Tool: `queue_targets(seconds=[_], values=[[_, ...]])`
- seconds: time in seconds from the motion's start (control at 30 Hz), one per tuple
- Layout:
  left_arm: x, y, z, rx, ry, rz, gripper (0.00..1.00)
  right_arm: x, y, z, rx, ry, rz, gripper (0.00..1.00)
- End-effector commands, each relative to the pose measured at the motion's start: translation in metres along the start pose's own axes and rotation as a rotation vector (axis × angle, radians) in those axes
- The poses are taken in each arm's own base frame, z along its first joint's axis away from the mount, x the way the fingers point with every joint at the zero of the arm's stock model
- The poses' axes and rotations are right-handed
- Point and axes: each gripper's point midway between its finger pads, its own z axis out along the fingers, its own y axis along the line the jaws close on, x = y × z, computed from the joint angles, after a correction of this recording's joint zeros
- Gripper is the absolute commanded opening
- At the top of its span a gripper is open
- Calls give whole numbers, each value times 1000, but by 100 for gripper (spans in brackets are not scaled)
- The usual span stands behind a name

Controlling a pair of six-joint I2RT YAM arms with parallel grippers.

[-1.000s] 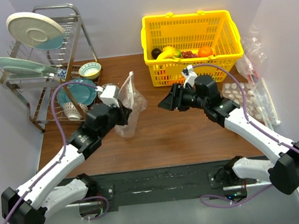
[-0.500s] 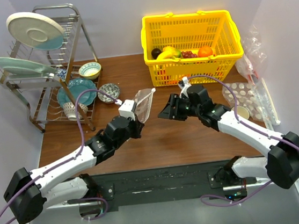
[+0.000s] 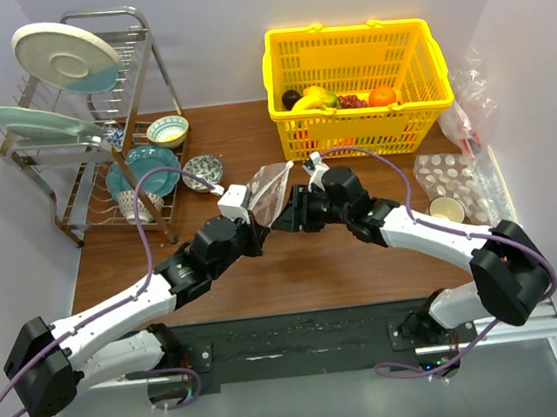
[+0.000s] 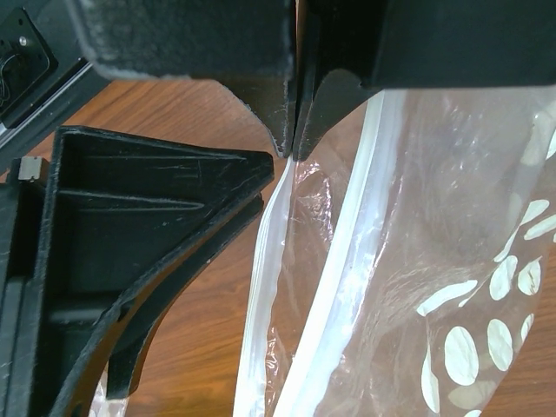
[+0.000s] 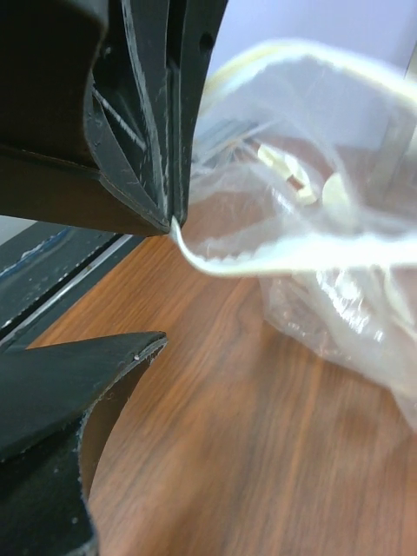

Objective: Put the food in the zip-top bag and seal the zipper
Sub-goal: Open the zipper of the food storage bag.

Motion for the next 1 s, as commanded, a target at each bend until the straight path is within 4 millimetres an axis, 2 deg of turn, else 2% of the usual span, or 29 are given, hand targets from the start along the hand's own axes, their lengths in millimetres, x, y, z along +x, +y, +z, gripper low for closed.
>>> queue_targets(seconds=[0.0, 0.23, 0.43, 0.63, 0.7, 0.73, 0.77, 0.83, 0.87, 0.97], values=[[-12, -7, 0, 17, -50, -34, 0, -31, 36, -4, -97, -105, -33, 52], [-15, -10, -1, 31, -56, -36, 0, -37, 36, -7, -83, -132, -32, 55], [-15, -14, -3, 41, -60, -33, 0, -38, 27, 1, -41, -134, 0, 50], [-14, -16, -5, 56, -66, -31, 0, -36, 20, 10, -12, -117, 26, 24], [-15, -15, -5, 56, -69, -30, 0, -34, 17, 12, -2, -106, 27, 10], [-14, -15, -5, 54, -66, -29, 4, -33, 17, 12, -2, -101, 26, 6], [-14, -15, -5, 56, -66, -29, 12, -33, 17, 12, 0, -100, 22, 0], [-17, -18, -7, 58, -64, -29, 30, -32, 15, 10, 12, -96, 14, 0], [-18, -18, -9, 58, -58, -25, 35, -33, 13, 9, 25, -103, 1, 0], [-40, -30, -24, 87, -79, -5, 41, -31, 8, 4, 54, -98, -26, 0]])
